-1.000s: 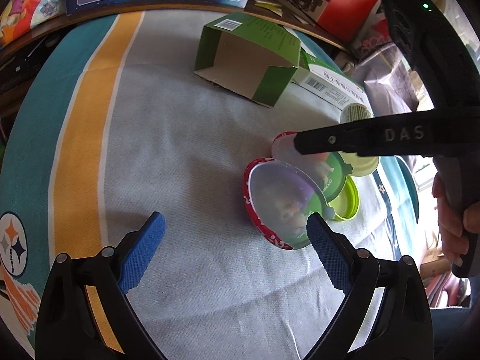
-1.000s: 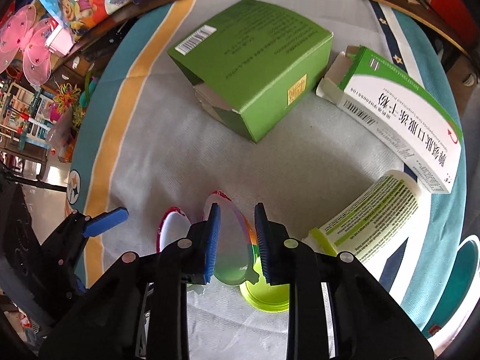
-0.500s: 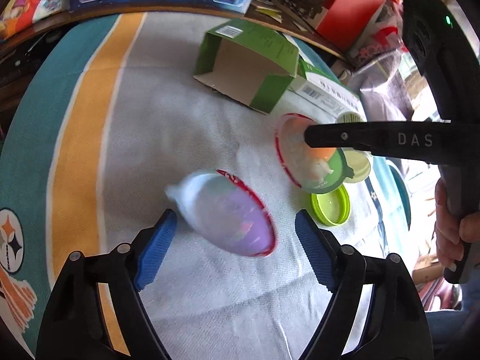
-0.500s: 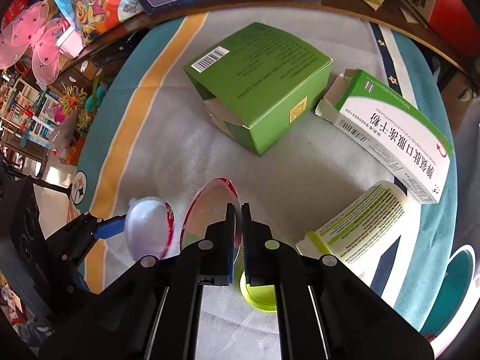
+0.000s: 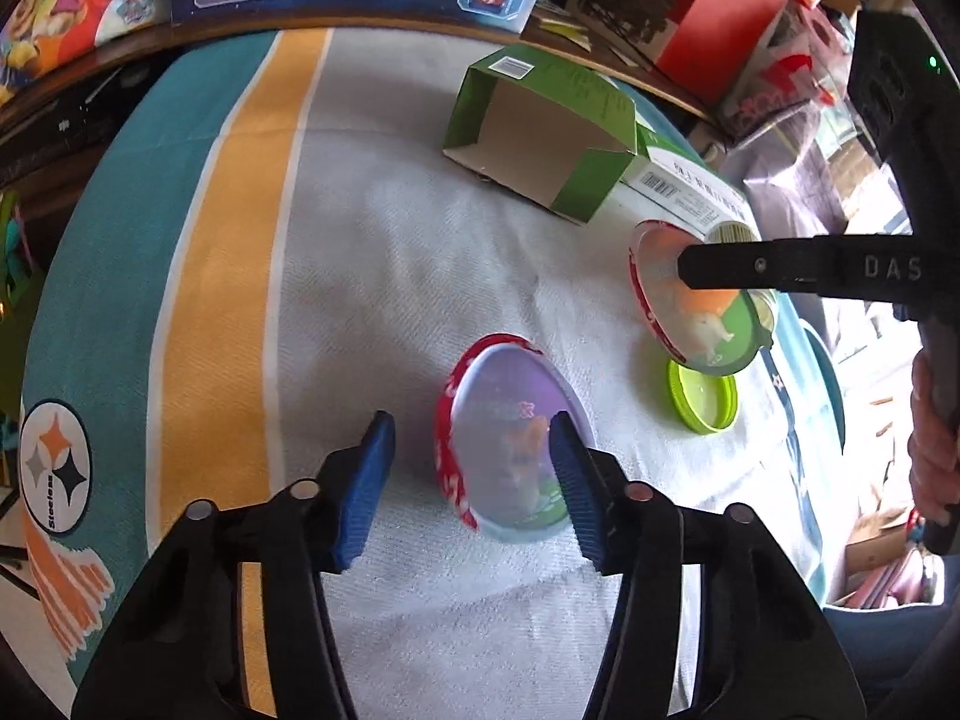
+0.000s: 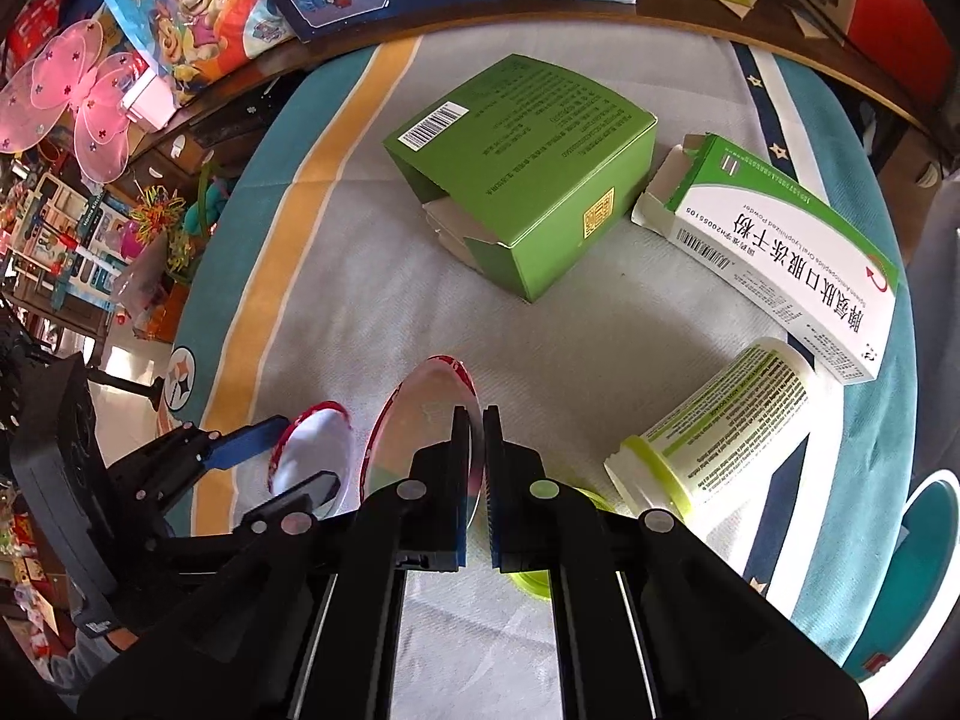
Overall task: Collect trash
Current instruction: 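Grasp the other red-rimmed lid with the left tool while the right tool holds its lid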
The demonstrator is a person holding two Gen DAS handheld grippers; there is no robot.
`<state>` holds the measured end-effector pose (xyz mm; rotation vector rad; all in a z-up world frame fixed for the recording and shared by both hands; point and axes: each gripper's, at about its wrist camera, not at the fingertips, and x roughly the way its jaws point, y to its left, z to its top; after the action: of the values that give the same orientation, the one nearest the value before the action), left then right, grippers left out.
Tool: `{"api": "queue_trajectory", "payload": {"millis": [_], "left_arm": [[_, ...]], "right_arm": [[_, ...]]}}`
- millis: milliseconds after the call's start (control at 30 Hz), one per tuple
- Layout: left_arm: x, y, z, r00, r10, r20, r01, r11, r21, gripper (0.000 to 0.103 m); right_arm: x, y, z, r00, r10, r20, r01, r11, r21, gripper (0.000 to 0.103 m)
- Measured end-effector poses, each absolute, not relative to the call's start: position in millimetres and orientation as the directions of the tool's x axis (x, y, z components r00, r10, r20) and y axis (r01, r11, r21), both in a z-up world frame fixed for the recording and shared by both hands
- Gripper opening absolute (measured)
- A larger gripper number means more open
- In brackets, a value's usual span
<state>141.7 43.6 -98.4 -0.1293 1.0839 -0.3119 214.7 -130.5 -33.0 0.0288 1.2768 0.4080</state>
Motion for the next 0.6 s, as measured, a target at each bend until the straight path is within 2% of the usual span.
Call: {"api": "queue_trajectory", "payload": {"millis": [33, 67, 133, 300, 600], "left_arm": [[141, 41, -99, 0.439, -0.288, -0.851, 0.183, 0.956, -0.230, 0.039], [140, 38, -99, 0.442, -0.273, -0.855, 0.183, 0.960, -0.212, 0.022], [137, 34, -101, 0.432, -0.285, -0.856, 0.182, 0.957, -0.227, 0.010], [127, 26, -97, 0.473, -0.277, -0.836, 0.153, 0.961, -0.232, 0.006], [121, 21, -71, 0.500, -0.265, -0.824, 0.137, 0.964, -0.227, 0.006]], "right_arm": [[214, -131, -32, 0.230, 0.317, -0.920, -0.280, 0.927, 0.249, 0.005], [213, -131, -31, 0.232, 0.320, -0.919, -0.281, 0.926, 0.252, 0.005], [210, -133, -30, 0.232, 0.322, -0.918, -0.281, 0.926, 0.254, 0.005], [205, -142, -25, 0.245, 0.322, -0.915, -0.265, 0.930, 0.256, 0.005], [185, -172, -7, 0.298, 0.361, -0.884, -0.238, 0.925, 0.298, 0.005]]}}
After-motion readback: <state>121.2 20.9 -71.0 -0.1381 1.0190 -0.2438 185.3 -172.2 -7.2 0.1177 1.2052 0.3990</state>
